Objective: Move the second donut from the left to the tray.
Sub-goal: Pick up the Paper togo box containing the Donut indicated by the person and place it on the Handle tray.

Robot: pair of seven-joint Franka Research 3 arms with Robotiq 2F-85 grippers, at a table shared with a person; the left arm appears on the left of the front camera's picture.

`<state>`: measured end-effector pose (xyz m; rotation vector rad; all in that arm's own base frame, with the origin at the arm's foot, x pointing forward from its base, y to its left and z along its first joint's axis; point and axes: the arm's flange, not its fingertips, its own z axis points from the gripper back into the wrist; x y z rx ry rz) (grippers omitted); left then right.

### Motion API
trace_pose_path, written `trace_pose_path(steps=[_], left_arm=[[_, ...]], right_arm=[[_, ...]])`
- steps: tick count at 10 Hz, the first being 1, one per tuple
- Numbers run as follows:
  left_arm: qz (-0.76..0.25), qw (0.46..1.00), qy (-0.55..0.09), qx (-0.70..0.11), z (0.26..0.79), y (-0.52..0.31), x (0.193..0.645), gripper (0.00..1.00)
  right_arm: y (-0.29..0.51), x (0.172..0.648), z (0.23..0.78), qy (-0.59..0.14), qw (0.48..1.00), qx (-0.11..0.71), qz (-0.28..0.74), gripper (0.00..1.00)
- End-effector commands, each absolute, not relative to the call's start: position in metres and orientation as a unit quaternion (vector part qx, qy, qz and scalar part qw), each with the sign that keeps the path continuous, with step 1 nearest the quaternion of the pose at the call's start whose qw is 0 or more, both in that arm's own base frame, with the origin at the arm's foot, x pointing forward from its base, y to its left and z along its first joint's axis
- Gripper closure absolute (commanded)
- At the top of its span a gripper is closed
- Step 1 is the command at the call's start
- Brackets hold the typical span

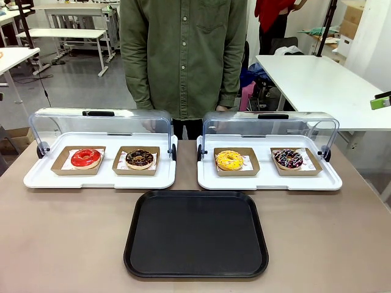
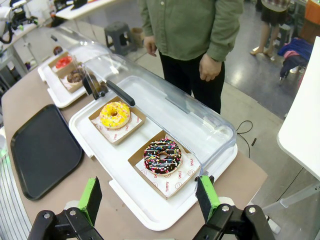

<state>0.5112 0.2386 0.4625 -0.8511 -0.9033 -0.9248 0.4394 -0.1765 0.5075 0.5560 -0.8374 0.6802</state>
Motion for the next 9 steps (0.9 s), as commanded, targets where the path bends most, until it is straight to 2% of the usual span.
trace_pose_path(steps=[1, 9], left_arm=[[-0.419, 0.713, -0.408, -0.387, 0.4642, 0.2376, 0.5103, 0.0], [-0.419, 0.713, -0.408, -0.387, 0.4642, 0.2376, 0.5103, 0.0]], right_arm=[[-0.1718, 0.437, 0.5094, -0.397, 0.821, 0.264, 0.315, 0.0], [-0.1718, 0.437, 0.5094, -0.397, 0.821, 0.264, 0.315, 0.0]])
